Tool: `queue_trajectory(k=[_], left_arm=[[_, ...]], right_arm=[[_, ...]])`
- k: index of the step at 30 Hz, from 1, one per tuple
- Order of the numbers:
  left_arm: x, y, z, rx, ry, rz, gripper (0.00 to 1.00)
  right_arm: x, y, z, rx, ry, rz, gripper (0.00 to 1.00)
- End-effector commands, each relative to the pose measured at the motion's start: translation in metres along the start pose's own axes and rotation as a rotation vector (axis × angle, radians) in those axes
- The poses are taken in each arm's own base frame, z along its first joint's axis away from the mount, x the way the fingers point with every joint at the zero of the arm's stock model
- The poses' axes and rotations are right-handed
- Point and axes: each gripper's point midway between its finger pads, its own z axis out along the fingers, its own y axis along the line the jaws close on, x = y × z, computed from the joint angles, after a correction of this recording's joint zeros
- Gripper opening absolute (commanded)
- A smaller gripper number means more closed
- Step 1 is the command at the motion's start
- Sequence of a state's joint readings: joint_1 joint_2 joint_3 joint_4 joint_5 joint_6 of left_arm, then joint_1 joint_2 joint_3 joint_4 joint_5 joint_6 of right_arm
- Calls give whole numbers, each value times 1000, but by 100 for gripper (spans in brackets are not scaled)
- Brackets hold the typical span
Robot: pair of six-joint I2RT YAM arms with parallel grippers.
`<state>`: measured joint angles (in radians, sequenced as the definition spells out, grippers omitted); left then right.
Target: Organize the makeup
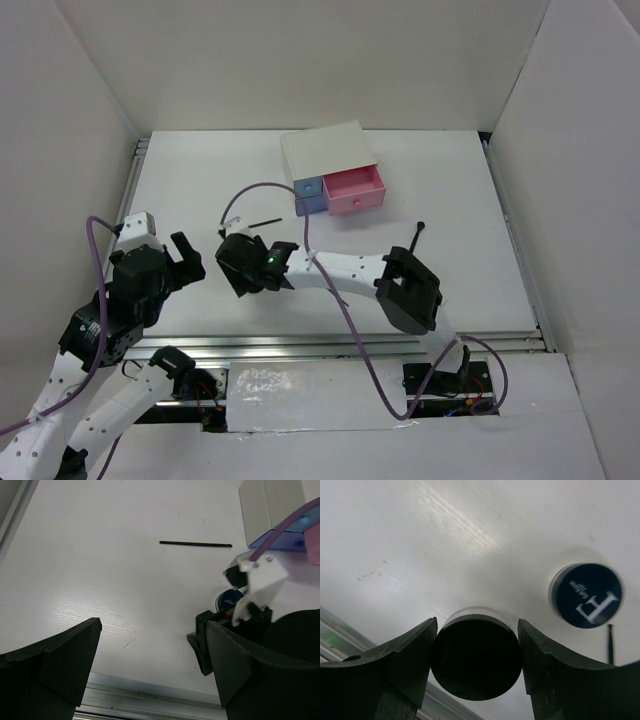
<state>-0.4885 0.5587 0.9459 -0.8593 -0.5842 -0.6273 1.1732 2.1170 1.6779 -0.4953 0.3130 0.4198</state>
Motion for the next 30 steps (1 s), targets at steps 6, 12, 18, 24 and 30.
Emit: queue_trajectory(k=[6,12,18,24,30], left_arm=[[-10,-2,-2,18,-42,-8,99],[-11,-1,-3,19,-50,-15,99],[-12,-2,-4,26,-53,-16,99],[-11,-3,-3,29,-49,-9,99],[-11,-3,-2,25,-45,-7,99]], right_arm=[[-158,-119,-101,188,-334,100,45],[-193,-231,-105,355,-334,200,45],[-179,-307,-88,463,-261,285,47],[-150,-324,-71,464,-208,318,48],[-134,-322,-61,454,-155,319,51]])
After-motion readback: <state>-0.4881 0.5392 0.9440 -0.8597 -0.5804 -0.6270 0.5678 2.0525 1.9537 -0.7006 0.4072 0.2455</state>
